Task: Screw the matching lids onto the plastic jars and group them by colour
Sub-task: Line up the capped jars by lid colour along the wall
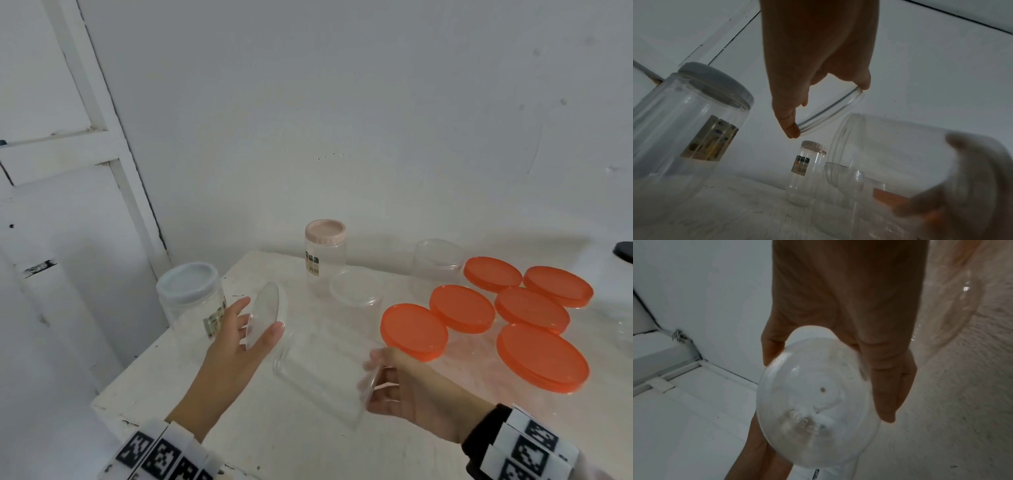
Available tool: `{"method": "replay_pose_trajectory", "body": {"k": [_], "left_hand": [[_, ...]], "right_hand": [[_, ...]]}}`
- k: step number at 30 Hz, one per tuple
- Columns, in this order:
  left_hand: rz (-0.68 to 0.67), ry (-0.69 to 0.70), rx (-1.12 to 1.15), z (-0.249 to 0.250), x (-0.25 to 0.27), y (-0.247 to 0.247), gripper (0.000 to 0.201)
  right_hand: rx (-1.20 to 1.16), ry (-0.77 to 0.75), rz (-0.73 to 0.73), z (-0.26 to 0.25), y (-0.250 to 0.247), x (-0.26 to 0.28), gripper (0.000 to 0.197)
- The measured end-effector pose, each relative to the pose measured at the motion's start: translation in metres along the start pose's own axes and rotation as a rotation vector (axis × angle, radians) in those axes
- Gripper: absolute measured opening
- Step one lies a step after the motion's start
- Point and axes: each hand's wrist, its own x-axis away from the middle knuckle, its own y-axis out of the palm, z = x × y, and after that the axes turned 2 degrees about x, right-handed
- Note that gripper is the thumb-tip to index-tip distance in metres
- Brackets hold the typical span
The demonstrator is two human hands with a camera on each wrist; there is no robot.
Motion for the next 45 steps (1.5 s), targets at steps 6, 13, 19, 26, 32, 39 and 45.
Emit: {"method": "replay_pose_trajectory", "body": {"k": [6, 13, 19, 26, 32, 39, 45], "left_hand": [[-0.037, -0.027, 0.018, 0.012, -0.004, 0.002, 0.084], [-0.092, -0.08, -0.018, 0.014, -0.013, 0.007, 0.087], [-0.101, -0.072, -0.05, 0.014, -0.018, 0.012, 0.088], [-0.122, -0.027, -0.128, 0.011, -0.018, 0.025, 0.095], [-0.144, -0.019, -0.139, 0.008, -0.018, 0.032, 0.099], [-0.217, 0.01, -0.175, 0.004, -0.017, 0.042, 0.108], [-0.269, 0.041, -0.253, 0.002, -0.016, 0.055, 0.106]], "right_hand": [[-0.105, 0.046, -0.078, 0.006, -0.001, -0.005, 0.062], [0.411, -0.097, 0.103, 0.003, 0.004, -0.021, 0.093], [0.659, -0.14, 0.126, 0.008, 0.001, -0.041, 0.099], [0.791, -0.216, 0.129, 0.015, -0.003, -0.053, 0.101], [0.955, -0.238, 0.12, 0.018, -0.016, -0.056, 0.108], [1.017, -0.243, 0.134, 0.024, -0.018, -0.062, 0.108], [0.66, -0.372, 0.084, 0.015, -0.01, -0.062, 0.112]]}}
